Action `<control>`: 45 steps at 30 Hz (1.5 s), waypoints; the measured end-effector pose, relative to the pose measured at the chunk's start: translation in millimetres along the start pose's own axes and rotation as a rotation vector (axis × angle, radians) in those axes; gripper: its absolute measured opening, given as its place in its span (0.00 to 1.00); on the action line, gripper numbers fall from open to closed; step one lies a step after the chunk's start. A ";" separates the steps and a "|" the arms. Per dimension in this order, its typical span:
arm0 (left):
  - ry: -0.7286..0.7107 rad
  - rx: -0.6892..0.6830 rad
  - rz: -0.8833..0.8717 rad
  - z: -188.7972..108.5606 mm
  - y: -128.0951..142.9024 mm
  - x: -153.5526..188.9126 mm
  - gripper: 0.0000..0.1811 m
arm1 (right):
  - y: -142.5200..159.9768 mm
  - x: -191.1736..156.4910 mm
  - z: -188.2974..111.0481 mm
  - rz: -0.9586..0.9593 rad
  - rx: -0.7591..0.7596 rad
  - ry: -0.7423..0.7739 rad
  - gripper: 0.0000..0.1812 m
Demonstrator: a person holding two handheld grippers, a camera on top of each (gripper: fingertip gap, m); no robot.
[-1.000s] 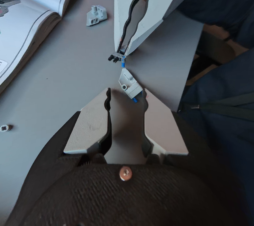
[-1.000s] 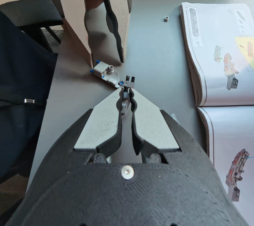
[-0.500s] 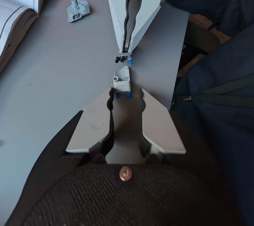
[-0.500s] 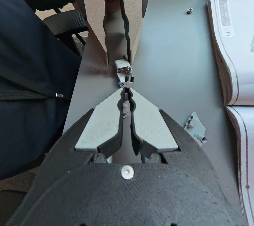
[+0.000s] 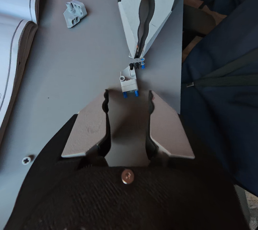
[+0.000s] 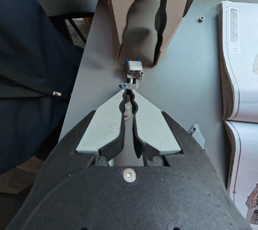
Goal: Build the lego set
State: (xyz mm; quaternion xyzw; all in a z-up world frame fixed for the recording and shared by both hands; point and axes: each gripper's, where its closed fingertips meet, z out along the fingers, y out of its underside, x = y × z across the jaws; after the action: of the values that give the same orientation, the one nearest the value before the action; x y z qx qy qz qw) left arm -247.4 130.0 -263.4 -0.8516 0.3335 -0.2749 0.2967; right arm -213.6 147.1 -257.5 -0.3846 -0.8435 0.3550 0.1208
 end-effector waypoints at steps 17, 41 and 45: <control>0.014 -0.003 0.105 14.3 -5.7 4.3 0.12 | -2.8 -0.1 10.3 -0.057 -0.140 0.037 0.01; 0.002 -0.023 0.098 14.8 -5.7 3.7 0.12 | 0.0 0.4 9.2 -0.067 -0.472 -0.017 0.01; 0.010 0.001 0.092 14.8 -6.0 3.9 0.12 | 0.2 0.4 9.3 -0.065 -0.507 -0.050 0.00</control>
State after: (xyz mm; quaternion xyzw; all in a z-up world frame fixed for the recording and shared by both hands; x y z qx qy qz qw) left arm -232.6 135.6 -268.2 -0.8338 0.3738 -0.2655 0.3075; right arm -218.1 142.7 -264.3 -0.3662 -0.9202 0.1376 0.0110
